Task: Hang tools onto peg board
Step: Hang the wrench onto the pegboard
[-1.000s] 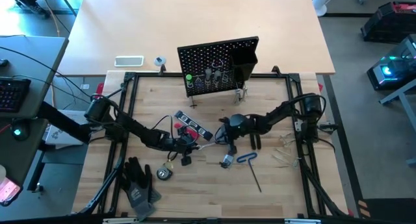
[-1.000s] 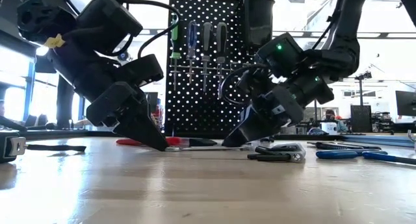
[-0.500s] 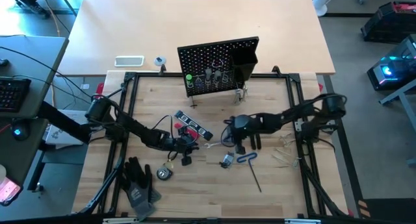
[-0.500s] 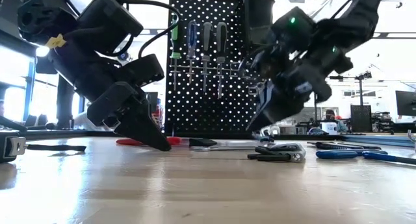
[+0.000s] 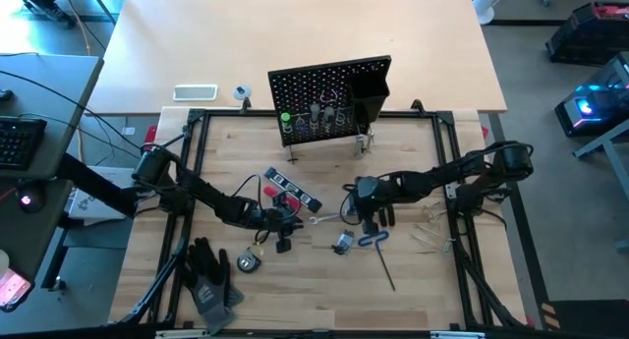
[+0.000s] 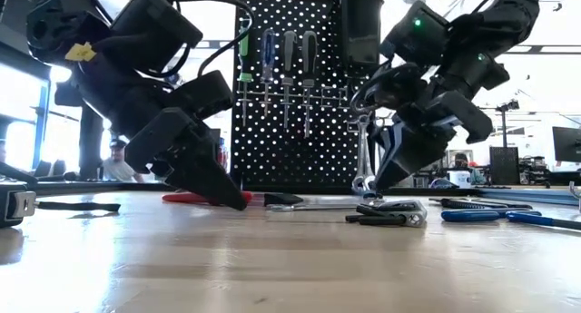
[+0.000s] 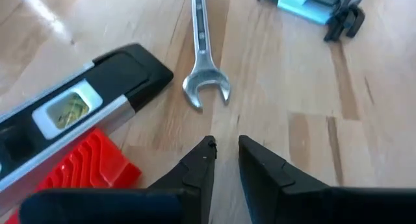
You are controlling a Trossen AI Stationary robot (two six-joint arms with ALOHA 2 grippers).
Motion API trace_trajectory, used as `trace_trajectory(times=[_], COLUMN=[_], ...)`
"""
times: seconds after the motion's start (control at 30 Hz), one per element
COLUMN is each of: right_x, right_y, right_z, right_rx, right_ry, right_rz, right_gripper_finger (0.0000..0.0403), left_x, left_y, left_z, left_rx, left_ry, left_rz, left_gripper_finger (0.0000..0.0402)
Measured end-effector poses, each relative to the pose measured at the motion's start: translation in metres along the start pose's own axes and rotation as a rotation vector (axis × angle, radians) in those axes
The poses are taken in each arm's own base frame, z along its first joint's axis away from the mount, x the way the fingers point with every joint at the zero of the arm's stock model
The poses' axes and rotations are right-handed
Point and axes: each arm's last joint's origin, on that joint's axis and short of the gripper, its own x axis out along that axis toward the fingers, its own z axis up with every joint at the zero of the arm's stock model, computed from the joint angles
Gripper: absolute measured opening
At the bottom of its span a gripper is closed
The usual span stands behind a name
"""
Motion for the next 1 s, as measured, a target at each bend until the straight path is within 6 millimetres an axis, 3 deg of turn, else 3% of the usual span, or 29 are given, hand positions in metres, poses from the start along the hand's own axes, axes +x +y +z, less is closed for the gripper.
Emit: trace_trajectory(times=[0.4, 0.77, 0.87, 1.0], right_x=[0.022, 0.026, 0.026, 0.026], right_y=[-0.003, -0.003, -0.003, -0.003], right_z=[-0.013, -0.014, -0.014, -0.014], right_rx=[0.017, 0.018, 0.018, 0.019], right_ry=[0.090, 0.082, 0.080, 0.078], right_rz=[-0.014, 0.009, 0.014, 0.019], right_gripper_finger=[0.0002, 0.0001, 0.0001, 0.0001], left_x=[-0.001, 0.005, 0.006, 0.006], left_y=[0.000, -0.007, -0.009, -0.010], left_z=[0.014, 0.041, 0.048, 0.055], left_rx=[0.044, 0.321, 0.381, 0.448], left_ry=[-0.142, -0.094, -0.067, -0.063], left_rz=[0.024, 0.101, 0.129, 0.163], left_gripper_finger=[0.0061, 0.0062, 0.0075, 0.0123])
